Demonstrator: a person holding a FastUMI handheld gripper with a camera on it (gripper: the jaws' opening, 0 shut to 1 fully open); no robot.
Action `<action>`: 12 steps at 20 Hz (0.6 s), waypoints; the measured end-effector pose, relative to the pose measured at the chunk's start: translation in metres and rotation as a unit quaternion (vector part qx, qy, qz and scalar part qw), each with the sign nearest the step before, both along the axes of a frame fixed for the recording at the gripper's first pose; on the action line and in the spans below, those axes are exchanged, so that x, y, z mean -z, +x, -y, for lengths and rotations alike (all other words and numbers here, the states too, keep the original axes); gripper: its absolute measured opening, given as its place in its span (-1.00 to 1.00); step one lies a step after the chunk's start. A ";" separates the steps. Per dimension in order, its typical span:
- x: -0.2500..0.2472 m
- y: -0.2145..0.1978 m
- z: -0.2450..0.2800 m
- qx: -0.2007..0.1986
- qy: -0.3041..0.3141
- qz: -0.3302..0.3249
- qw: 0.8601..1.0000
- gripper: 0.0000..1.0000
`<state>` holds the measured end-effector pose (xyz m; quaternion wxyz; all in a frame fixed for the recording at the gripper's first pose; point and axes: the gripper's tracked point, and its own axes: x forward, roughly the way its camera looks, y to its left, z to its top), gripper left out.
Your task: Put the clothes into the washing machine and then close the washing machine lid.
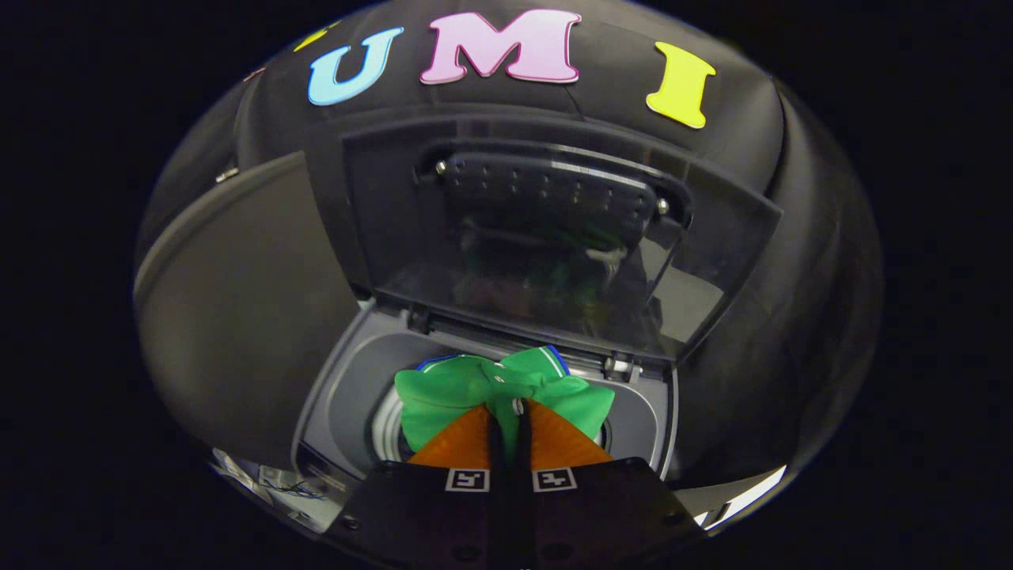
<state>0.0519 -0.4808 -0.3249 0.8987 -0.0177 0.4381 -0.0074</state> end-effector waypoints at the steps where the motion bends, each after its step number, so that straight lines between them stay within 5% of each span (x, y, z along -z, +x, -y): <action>1: 0.009 -0.004 -0.002 0.009 0.008 -0.010 1.000 -0.90; 12: 0.061 -0.029 -0.013 0.010 0.006 -0.070 0.997 -0.84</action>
